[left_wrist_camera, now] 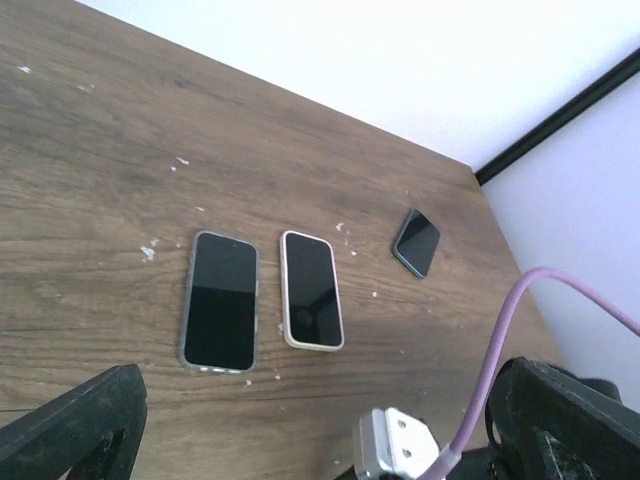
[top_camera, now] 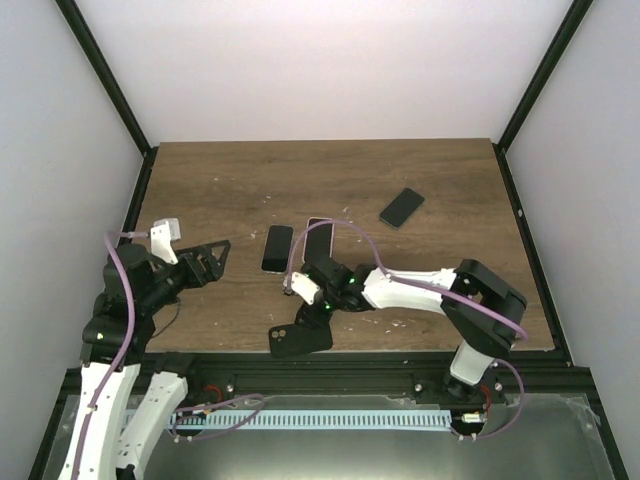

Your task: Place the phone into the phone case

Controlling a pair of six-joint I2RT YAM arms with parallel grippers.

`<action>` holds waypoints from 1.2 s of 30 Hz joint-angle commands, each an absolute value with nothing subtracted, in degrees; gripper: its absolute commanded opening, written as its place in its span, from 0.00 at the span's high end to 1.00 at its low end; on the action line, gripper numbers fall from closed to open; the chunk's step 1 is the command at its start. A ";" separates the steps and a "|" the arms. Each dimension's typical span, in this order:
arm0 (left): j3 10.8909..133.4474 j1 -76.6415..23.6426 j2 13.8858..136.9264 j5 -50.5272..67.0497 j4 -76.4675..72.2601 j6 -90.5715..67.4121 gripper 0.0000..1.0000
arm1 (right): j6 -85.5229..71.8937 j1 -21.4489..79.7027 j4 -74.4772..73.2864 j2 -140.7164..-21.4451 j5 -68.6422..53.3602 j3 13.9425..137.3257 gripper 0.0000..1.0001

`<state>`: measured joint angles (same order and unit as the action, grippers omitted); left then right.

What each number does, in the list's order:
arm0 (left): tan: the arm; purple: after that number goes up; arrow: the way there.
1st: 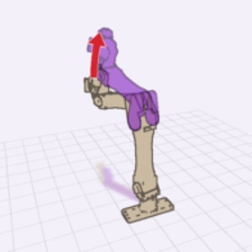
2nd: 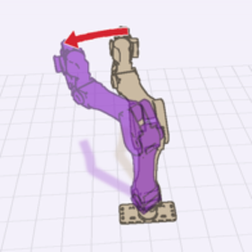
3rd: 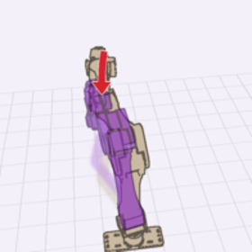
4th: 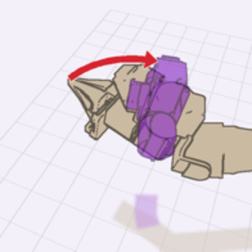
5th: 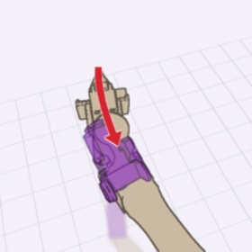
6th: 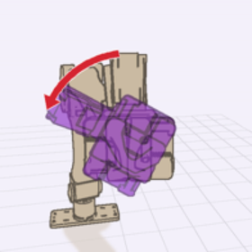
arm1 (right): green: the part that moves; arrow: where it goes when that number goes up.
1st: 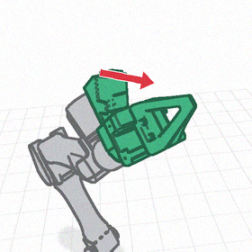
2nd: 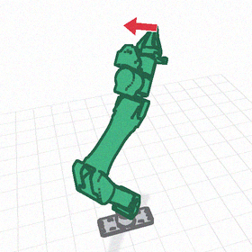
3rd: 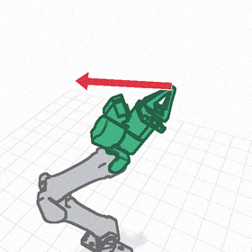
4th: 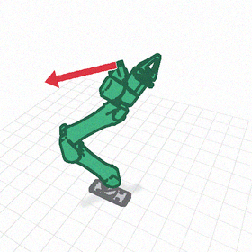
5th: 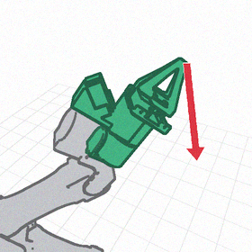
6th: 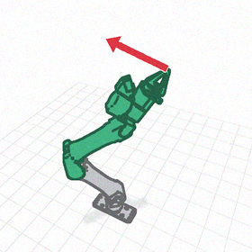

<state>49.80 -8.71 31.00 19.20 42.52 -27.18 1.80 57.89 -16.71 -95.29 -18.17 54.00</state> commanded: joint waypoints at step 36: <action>48.87 -8.56 28.66 12.35 44.45 -25.22 0.00 | 6.90 62.77 -16.85 -101.08 -10.55 56.72 0.82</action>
